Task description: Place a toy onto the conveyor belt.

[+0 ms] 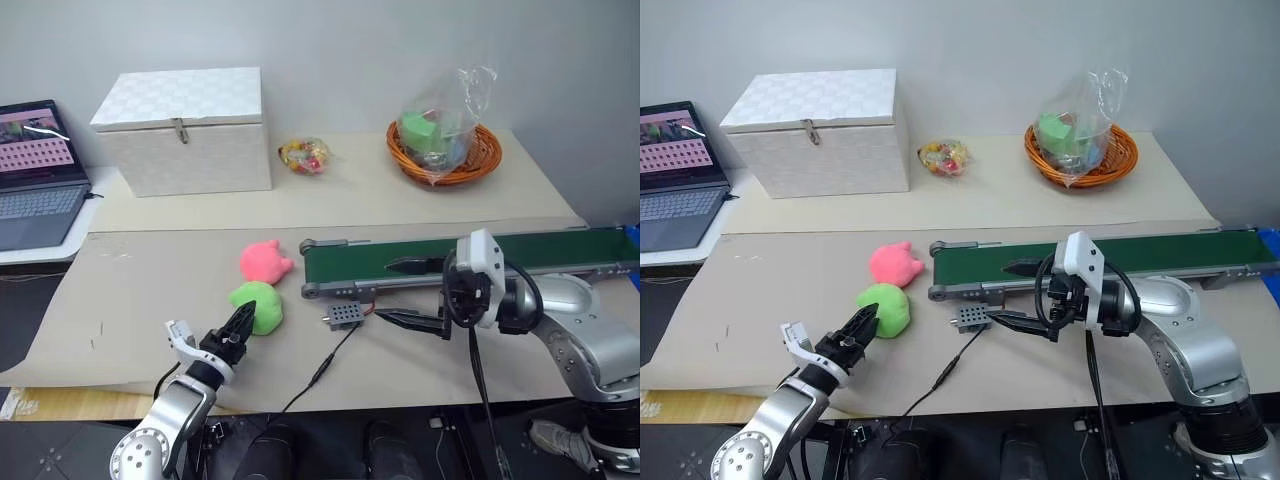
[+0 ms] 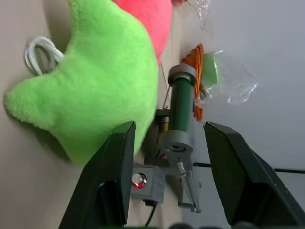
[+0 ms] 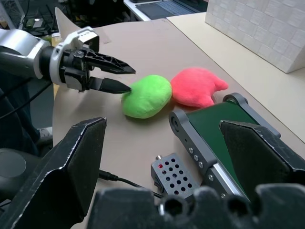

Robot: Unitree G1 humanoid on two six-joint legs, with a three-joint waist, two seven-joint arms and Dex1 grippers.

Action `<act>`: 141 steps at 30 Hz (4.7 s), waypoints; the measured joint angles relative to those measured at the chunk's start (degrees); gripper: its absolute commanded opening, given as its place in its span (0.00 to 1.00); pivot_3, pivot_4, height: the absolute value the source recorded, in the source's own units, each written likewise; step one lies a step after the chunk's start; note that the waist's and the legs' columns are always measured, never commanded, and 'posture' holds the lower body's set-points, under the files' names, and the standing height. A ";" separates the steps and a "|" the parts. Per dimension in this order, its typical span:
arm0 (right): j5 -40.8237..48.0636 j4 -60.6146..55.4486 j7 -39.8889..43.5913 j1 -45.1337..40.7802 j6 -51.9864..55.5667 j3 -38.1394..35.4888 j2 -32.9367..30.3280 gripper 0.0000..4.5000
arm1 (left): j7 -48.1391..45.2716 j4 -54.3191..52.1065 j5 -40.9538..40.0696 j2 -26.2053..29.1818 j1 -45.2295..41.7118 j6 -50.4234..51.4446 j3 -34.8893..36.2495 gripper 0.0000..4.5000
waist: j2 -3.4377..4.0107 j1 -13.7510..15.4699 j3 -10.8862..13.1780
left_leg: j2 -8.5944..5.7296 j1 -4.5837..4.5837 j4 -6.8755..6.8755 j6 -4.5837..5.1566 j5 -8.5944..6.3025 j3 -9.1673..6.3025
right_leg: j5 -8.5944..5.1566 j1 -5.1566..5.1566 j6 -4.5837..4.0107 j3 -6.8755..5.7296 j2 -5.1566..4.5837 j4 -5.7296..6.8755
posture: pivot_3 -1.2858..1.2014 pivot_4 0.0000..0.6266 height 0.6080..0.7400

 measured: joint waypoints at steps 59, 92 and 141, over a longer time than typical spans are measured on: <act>2.06 -3.04 -2.45 1.09 1.08 -1.55 -0.80 1.00 | 3.48 11.47 11.20 1.86 -13.98 -2.56 -6.89 0.93 | 0.20 1.36 -0.10 | -0.03 -0.10 -0.09 -0.03 0.03 -0.01 | 0.08 0.02 0.03 -0.05 0.05 -0.34 | 0.52 0.24 1.00; 1.52 -2.67 -3.53 1.02 1.06 -1.55 -0.73 1.00 | -5.79 18.80 30.64 -0.04 -20.89 -1.62 -7.03 0.77 | 0.27 1.40 -0.15 | -0.02 -0.02 -0.09 -0.04 0.04 -0.01 | 0.09 0.11 0.06 -0.07 0.05 -0.33 | 0.52 0.24 1.00; -0.21 -1.36 -5.38 0.35 -0.17 0.34 2.95 1.00 | 15.30 52.92 149.01 28.27 -57.35 -74.01 -59.52 0.38 | 0.15 0.55 -0.03 | -0.05 -0.90 -0.01 0.03 0.00 0.63 | 0.22 -0.73 0.24 -0.06 0.05 -0.33 | 0.52 0.24 1.00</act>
